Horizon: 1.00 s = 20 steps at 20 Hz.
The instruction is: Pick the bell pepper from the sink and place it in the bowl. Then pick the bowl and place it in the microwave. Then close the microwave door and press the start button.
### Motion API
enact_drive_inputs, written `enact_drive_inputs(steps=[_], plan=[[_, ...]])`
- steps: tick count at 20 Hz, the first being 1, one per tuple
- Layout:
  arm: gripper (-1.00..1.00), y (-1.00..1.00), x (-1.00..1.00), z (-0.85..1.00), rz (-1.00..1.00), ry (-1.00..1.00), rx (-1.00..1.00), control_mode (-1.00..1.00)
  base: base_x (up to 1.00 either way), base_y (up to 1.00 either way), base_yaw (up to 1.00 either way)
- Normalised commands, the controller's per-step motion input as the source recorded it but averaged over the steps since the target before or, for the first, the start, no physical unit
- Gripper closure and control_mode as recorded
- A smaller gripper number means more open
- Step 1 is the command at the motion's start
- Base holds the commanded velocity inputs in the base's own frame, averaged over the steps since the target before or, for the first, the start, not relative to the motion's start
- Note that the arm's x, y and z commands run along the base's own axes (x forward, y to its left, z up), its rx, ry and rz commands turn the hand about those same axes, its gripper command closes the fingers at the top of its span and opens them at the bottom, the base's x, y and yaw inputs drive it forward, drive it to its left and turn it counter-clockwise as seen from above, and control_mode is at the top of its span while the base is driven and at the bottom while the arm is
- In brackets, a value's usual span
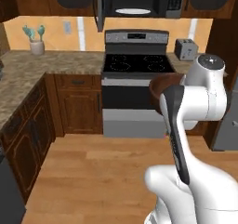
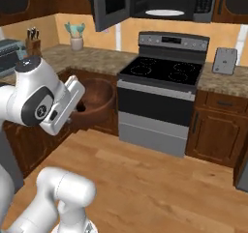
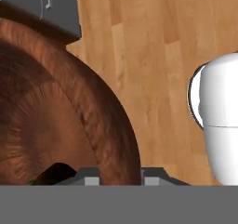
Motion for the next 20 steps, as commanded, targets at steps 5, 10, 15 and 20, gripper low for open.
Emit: enact_drive_inputs(steps=[5,10,15,20], plan=[[1.00,0.00,0.00,0.00,0.00,0.00,0.00,1.00,1.00,-1.00,-0.02],[1.00,0.00,0.00,0.00,0.00,0.00,0.00,1.00,1.00,-0.91,0.23],[1.00,0.00,0.00,0.00,0.00,0.00,0.00,1.00,1.00,-0.70,0.41],[1.00,0.00,0.00,0.00,0.00,0.00,0.00,1.00,1.00,-0.63,0.43]])
